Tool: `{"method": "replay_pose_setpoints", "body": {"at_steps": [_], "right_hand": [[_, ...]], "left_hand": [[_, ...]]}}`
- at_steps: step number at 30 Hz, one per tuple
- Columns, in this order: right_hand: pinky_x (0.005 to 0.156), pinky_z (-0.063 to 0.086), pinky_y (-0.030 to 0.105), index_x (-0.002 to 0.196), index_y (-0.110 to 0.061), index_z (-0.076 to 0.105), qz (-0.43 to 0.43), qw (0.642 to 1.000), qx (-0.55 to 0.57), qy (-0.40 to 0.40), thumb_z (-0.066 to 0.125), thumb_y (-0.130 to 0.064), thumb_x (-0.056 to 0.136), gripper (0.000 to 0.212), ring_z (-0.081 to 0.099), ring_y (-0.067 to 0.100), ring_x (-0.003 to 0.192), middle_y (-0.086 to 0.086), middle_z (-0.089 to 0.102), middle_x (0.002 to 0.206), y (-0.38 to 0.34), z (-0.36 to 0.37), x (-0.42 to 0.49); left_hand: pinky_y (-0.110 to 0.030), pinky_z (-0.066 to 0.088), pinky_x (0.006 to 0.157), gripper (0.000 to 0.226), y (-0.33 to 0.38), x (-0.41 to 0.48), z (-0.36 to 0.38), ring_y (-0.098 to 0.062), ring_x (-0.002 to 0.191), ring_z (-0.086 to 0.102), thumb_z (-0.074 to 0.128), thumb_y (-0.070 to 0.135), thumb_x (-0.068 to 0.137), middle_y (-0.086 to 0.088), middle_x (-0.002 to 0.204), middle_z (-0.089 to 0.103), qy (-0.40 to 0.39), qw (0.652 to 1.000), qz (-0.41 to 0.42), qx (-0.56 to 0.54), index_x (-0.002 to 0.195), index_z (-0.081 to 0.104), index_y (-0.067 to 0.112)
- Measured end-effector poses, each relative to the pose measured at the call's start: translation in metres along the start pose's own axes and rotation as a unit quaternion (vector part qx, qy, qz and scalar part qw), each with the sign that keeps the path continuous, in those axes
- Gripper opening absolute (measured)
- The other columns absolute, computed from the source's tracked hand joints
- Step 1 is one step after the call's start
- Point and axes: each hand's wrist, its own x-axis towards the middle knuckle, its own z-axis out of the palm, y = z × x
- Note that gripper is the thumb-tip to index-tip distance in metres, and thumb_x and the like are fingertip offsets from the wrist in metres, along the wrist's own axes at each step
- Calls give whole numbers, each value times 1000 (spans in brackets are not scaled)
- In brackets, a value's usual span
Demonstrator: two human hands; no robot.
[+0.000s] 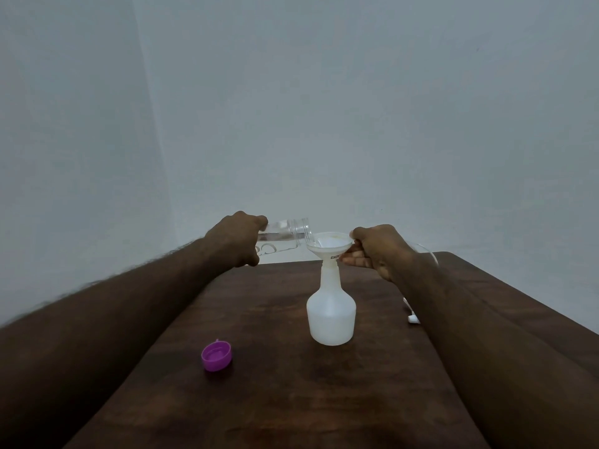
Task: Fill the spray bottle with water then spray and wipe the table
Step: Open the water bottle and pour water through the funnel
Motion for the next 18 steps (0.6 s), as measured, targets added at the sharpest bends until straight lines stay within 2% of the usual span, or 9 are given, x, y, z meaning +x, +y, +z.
{"method": "replay_pose_setpoints", "body": {"at_steps": [7, 13, 18], "right_hand": [[49, 59, 29, 117, 15, 53, -2, 1000, 1, 1, 51, -3, 96, 28, 71, 24, 55, 25, 67, 84, 0, 2, -1], [53, 61, 30, 116, 15, 54, -2, 1000, 2, 0, 50, -3, 96, 27, 71, 27, 61, 26, 67, 85, -1, 2, -2], [52, 61, 30, 118, 15, 53, -3, 1000, 3, -1, 50, -2, 96, 28, 71, 26, 58, 27, 67, 90, -1, 1, -4]], "left_hand": [[-33, 50, 66, 59, -1, -1, 0, -23, 76, 55, 76, 13, 70, 6, 70, 42, -2, 1000, 0, -5, 124, 52, 20], [-32, 49, 66, 61, 0, -1, -2, -23, 76, 52, 75, 12, 71, 6, 69, 40, 0, 1000, 1, -2, 126, 52, 20], [-33, 50, 67, 63, 2, -2, -3, -23, 74, 52, 75, 12, 71, 6, 70, 40, -5, 1000, -1, 3, 128, 51, 20]]}}
